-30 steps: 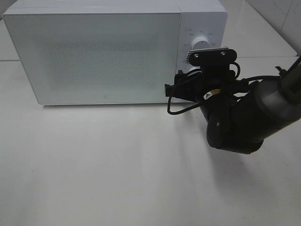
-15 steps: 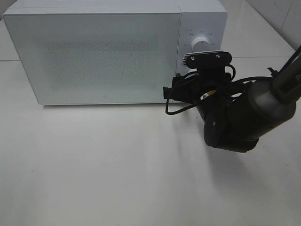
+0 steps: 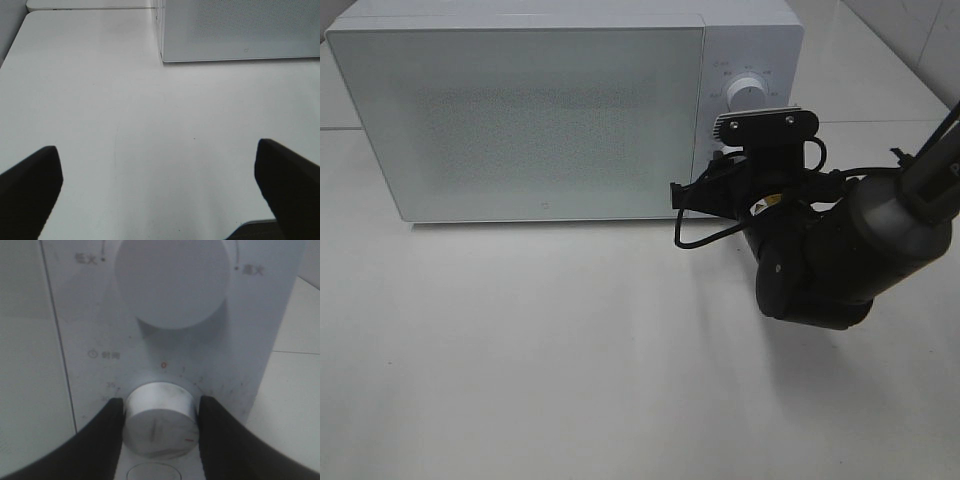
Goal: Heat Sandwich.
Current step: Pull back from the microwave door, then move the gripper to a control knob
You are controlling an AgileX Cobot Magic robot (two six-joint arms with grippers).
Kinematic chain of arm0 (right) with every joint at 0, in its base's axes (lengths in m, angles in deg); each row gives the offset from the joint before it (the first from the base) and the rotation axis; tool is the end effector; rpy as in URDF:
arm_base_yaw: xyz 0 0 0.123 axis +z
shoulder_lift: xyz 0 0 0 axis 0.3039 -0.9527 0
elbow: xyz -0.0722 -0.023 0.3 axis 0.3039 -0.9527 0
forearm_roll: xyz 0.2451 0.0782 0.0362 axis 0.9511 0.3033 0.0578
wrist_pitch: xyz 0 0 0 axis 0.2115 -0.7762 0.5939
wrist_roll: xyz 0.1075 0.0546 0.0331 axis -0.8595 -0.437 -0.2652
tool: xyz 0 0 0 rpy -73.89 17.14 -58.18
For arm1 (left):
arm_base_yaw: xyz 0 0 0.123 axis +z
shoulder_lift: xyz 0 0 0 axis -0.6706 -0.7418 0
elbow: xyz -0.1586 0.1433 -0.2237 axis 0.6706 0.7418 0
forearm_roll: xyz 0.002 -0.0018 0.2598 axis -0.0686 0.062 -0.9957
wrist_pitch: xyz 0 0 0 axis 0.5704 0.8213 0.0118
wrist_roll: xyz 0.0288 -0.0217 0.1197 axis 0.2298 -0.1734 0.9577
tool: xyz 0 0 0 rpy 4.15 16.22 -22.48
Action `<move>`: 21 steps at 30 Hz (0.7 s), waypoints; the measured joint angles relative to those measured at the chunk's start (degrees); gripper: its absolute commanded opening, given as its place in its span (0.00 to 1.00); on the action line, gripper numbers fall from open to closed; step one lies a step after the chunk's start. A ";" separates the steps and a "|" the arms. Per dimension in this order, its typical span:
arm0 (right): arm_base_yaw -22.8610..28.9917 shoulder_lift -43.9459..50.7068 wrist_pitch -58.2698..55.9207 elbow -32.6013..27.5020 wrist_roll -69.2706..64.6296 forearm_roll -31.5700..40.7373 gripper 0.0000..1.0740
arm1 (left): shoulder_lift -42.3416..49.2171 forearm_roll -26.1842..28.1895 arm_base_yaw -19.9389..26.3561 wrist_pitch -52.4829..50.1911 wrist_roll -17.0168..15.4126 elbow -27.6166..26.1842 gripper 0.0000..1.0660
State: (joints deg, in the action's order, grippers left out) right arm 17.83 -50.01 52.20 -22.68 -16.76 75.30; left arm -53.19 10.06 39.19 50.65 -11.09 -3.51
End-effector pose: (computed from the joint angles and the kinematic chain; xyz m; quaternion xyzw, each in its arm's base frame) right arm 0.3621 0.1698 0.1255 -0.0296 0.7435 -0.0270 0.6675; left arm 0.0036 -0.0054 0.2693 0.0271 0.8524 -0.0344 0.5211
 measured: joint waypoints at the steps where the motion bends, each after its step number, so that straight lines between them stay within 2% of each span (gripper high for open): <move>1: 0.00 0.00 0.00 0.00 -0.06 0.06 0.22 | 0.00 0.00 0.00 0.00 0.00 0.00 0.94; 2: 0.00 0.00 -0.06 0.00 -0.06 0.06 0.18 | 0.00 0.00 0.00 0.00 0.00 0.00 0.94; 3: 0.00 0.00 0.00 0.00 -0.06 0.00 0.10 | 0.00 0.00 0.00 0.00 0.00 0.00 0.94; 7: 0.00 0.00 0.00 0.00 -0.06 0.00 0.04 | 0.00 0.00 0.00 0.00 0.00 0.00 0.94; 21: 0.00 0.00 0.00 0.00 -1.38 0.00 0.08 | 0.00 0.00 0.00 0.00 0.00 0.00 0.94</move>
State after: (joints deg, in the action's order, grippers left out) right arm 17.83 -50.01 52.20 -22.68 -18.13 75.30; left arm -53.19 10.06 39.19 50.65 -11.09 -3.51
